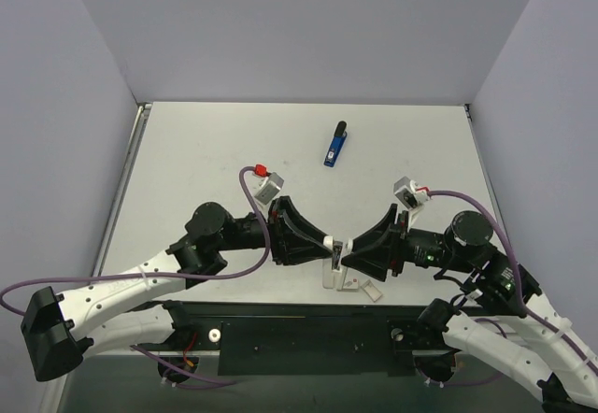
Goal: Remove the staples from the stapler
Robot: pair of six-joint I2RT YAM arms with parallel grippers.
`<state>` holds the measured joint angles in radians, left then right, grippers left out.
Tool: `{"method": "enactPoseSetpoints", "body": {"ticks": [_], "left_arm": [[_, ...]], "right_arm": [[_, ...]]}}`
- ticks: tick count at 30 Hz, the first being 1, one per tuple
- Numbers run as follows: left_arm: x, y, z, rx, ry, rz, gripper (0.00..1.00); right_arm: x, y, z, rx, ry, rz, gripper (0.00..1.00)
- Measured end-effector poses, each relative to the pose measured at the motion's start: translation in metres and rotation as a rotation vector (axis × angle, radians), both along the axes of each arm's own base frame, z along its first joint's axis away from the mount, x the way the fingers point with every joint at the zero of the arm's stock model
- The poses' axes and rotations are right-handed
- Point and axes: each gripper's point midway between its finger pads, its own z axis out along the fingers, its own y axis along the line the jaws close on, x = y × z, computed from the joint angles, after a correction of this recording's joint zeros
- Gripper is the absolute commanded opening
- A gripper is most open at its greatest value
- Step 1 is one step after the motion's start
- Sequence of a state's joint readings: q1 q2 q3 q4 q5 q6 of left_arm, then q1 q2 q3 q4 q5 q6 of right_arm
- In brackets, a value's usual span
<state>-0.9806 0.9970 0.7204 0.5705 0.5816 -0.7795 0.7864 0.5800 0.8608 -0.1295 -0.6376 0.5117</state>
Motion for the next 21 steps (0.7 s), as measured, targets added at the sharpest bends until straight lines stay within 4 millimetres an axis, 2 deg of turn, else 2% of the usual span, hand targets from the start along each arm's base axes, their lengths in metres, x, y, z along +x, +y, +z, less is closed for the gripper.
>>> {"method": "enactPoseSetpoints", "body": {"ticks": [1,7,15,21], "left_arm": [[0.001,0.000,-0.004,0.018,0.000,0.008,0.00],[0.007,0.004,-0.021,0.107,-0.004,0.051,0.00],[-0.003,0.015,-0.035,0.193,-0.031,0.037,0.00],[-0.016,0.019,-0.054,0.267,-0.017,-0.041,0.00]], "right_arm": [[0.000,-0.001,-0.004,-0.014,0.003,-0.002,0.59],[-0.006,-0.013,-0.013,-0.076,-0.017,-0.009,0.66],[-0.008,-0.017,0.003,-0.134,-0.092,0.019,0.66],[0.004,-0.003,-0.012,-0.245,-0.073,0.080,0.65]]}}
